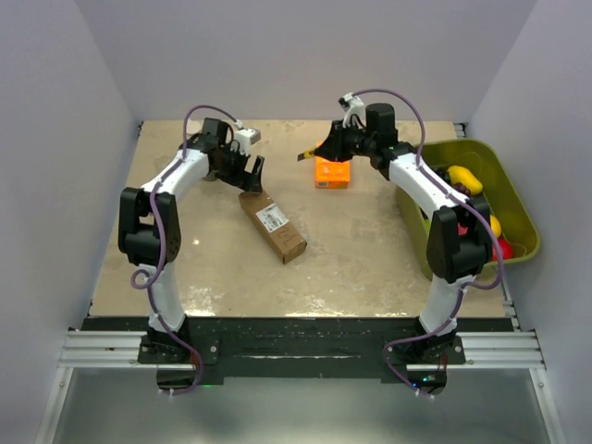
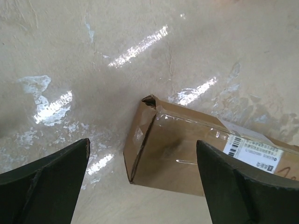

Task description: Unpack the express box

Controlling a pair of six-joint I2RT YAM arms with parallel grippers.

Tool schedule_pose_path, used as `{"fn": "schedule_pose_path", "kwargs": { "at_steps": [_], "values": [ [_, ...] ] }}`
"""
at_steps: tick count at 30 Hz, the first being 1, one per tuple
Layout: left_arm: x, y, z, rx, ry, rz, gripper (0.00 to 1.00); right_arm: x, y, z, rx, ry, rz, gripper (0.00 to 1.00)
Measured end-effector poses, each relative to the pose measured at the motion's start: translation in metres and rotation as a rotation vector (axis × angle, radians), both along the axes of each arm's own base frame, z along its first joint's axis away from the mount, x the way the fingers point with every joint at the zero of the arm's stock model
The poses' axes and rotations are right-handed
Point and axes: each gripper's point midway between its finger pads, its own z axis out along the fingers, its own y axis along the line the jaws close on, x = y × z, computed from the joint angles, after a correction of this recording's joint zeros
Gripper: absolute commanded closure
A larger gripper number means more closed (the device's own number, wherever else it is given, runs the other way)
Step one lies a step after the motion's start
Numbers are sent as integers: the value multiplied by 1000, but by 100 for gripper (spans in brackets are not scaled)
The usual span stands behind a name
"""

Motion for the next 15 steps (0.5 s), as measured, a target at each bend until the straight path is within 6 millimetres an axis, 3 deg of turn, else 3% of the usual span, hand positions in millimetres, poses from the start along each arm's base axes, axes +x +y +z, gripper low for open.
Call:
{"fn": "schedule_pose_path", "kwargs": {
  "at_steps": [4, 7, 10, 15],
  "values": [
    [-1, 1, -23, 21, 37, -31, 6, -12, -1, -9, -7, 21, 8, 100],
    [0, -5, -26, -25, 46, -104, 15, -26, -9, -19, -24, 46, -11, 100],
    [-2, -18, -27, -93, 46, -234, 25, -43, -18, -22, -40, 55, -31, 100],
    [-10, -46, -32, -281, 48, -489, 28, -58, -23, -11, -37, 21, -33, 100]
  ]
}}
